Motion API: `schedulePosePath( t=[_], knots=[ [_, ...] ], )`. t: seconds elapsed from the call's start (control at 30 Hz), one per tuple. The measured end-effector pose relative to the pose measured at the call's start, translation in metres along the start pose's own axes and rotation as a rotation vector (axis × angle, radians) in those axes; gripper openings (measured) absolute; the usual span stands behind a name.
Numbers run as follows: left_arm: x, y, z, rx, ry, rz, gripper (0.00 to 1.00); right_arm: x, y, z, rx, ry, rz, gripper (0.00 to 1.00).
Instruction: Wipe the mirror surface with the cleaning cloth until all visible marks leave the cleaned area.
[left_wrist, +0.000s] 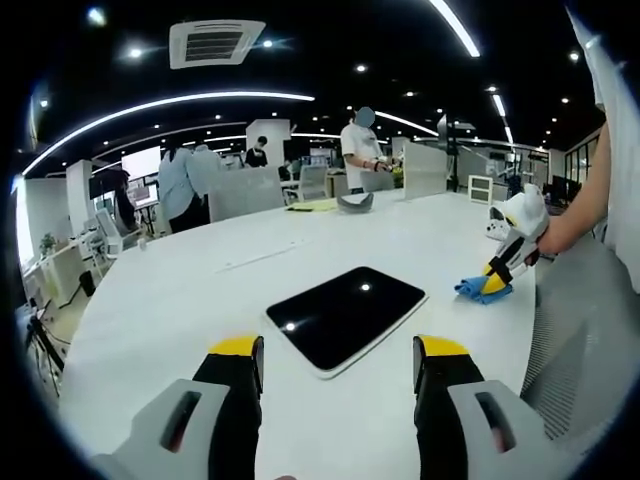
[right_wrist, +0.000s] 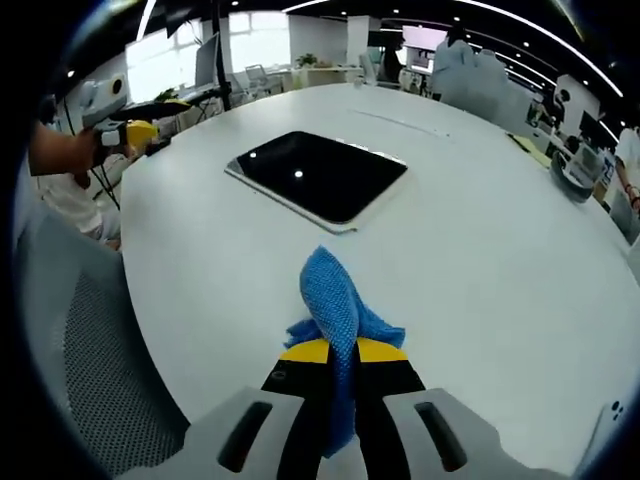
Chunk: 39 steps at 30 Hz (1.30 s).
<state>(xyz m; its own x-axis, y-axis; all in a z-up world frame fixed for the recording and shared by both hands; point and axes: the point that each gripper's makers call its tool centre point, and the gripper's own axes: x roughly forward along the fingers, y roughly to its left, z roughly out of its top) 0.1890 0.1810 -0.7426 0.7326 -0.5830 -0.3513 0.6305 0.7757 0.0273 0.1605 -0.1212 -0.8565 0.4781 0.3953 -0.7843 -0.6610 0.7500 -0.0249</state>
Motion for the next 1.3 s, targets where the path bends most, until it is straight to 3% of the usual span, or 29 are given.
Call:
schedulePosePath(
  t=[0.07,0.47,0.57,0.87,1.07,1.17,1.3],
  knots=[
    [-0.0002,0.0001,0.0,0.0,0.001,0.0,0.6,-0.0013,-0.0007,0.0019,0.028,-0.018,-0.002,0.02],
    [0.0016,-0.0016,-0.0015,-0.003,0.002,-0.005,0.6,-0.0008,-0.0003,0.0021,0.011,-0.021,-0.007,0.03],
    [0.0014,-0.0012,-0.0018,-0.003,0.002,-0.005,0.6,-0.0006,0.0,0.0022,-0.03,-0.021,-0.019,0.03],
    [0.0006,-0.0004,-0.0042,-0.006,0.004,-0.003,0.6,-0.0001,-0.0004,0.0019,-0.013,-0.035,-0.003,0.05],
    [0.0009,-0.0013,-0.0022,-0.003,-0.001,-0.006,0.59,-0.0007,0.0062,0.0018,-0.018,-0.043,0.02,0.12],
    [0.0002,-0.0008,-0.002,-0.002,-0.001,-0.005,0.59,-0.0004,0.006,0.002,-0.034,-0.039,0.012,0.12],
    [-0.0011,-0.0007,-0.0017,-0.003,-0.002,-0.004,0.59,-0.0014,-0.0003,0.0009,-0.016,-0.042,-0.013,0.2]
  ],
)
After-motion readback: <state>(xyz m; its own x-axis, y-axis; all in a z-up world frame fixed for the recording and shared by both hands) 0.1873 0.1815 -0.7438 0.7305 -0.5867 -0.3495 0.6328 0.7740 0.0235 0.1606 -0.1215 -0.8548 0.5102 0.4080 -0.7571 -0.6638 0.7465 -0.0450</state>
